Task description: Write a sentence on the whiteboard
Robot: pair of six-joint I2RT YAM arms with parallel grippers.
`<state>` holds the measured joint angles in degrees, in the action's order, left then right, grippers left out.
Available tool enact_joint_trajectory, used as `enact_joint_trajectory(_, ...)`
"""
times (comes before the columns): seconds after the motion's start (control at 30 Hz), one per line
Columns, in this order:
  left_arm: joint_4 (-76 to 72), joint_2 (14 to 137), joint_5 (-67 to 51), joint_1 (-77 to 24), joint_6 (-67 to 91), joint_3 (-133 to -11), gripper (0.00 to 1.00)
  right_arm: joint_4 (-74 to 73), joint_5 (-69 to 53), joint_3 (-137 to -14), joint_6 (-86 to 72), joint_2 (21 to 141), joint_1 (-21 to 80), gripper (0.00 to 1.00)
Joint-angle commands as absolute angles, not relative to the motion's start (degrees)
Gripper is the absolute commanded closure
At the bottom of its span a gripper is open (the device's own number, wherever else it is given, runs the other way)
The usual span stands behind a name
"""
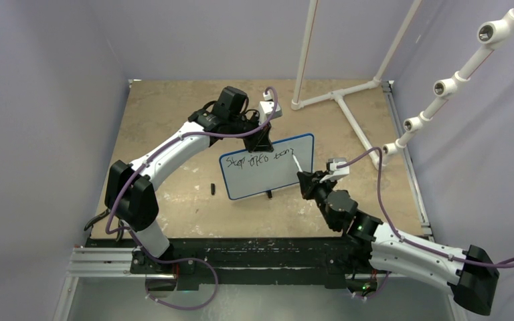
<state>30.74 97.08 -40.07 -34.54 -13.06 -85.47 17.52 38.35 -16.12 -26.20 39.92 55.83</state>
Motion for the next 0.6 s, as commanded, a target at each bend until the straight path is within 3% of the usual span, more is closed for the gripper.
enact_joint_trajectory(0.0, 34.3, 96.41, -41.31, -35.01, -14.68, -83.93, 1.0, 16.85, 40.35, -16.77, -26.21, 38.57, 55.63, 1.0)
enact_joint_trajectory(0.57, 34.52, 96.42, -41.48, -35.04, -14.85, -83.92, 1.0, 20.58, 42.63, -18.11, -21.08, 37.73, 55.63, 1.0)
